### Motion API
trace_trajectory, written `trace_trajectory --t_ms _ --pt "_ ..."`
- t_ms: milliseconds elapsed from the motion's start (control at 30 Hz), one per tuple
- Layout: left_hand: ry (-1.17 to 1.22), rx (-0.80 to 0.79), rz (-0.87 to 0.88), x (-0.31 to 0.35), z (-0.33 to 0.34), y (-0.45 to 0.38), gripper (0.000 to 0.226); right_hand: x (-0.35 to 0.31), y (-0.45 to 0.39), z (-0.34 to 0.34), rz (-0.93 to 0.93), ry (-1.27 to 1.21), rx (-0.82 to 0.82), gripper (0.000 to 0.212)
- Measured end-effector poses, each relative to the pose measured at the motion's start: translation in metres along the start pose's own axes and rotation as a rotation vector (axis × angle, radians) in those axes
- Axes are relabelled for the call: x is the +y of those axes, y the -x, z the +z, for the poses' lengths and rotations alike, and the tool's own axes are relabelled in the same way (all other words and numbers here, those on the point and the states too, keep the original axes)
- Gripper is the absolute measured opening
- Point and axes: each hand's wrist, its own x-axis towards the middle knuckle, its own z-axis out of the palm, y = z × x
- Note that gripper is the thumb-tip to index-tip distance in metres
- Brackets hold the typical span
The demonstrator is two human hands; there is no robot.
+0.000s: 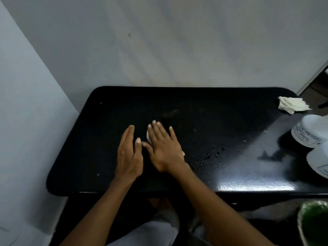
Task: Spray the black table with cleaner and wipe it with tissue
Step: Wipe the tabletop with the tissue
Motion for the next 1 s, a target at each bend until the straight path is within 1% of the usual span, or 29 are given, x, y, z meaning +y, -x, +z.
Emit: trace_trajectory --t_ms 67,133,167,233,300,367,467,533,600,667,733,800,833,900,933,1000 --pt "-0.009 -0.004 -0.017 -0.001 0.0 -0.001 0.052 0.016 0.035 0.004 -0.12 0.016 -0.025 0.074" --pt "-0.013 -0.001 -0.02 -0.001 0.001 -0.002 0.052 0.05 0.06 -0.002 -0.13 0.043 -0.007 0.076" --pt "-0.015 0.002 -0.018 -0.001 0.002 -0.002 0.052 0.073 0.065 -0.008 -0.083 0.067 0.022 0.078" --pt "-0.023 -0.003 -0.013 0.0 0.004 -0.002 0.054 0.119 0.06 -0.025 0.083 0.101 0.056 0.082" --pt "-0.026 -0.017 -0.014 0.002 0.005 -0.003 0.056 0.156 0.04 -0.041 0.25 0.104 0.076 0.079" --pt "-0.029 -0.019 -0.023 0.003 0.006 -0.005 0.06 0.17 0.002 -0.051 0.372 0.068 0.098 0.075" --pt "-0.031 -0.008 -0.03 0.005 0.006 -0.006 0.063 0.15 -0.059 -0.054 0.488 0.018 0.096 0.079" --pt "-0.015 0.005 -0.034 0.005 0.006 -0.006 0.062 0.111 -0.089 -0.049 0.425 0.022 0.075 0.079" --pt "0.012 0.012 -0.042 0.006 0.006 -0.007 0.062 0.061 -0.096 -0.037 0.265 0.024 0.04 0.076" --pt "0.048 0.025 -0.046 0.006 0.005 -0.007 0.062 0.02 -0.081 -0.021 0.1 0.026 0.008 0.073" --pt "0.072 0.05 -0.056 0.006 0.004 -0.007 0.063 0.0 -0.049 -0.008 -0.077 0.032 0.003 0.072" --pt "0.097 0.064 -0.074 0.005 0.002 -0.007 0.061 0.001 -0.008 0.0 -0.256 0.051 -0.031 0.073" --pt "0.115 0.069 -0.074 0.005 0.002 -0.006 0.06 0.01 0.009 0.001 -0.299 0.05 -0.04 0.074" --pt "0.146 0.079 -0.075 0.005 0.003 -0.005 0.059 0.04 0.026 -0.002 -0.273 0.077 -0.016 0.076" --pt "0.15 0.08 -0.08 0.006 0.003 -0.004 0.059 0.059 0.024 -0.008 -0.211 0.107 0.004 0.077" --pt "0.144 0.076 -0.082 0.008 0.002 -0.001 0.061 0.09 0.003 -0.023 -0.023 0.135 0.041 0.079"
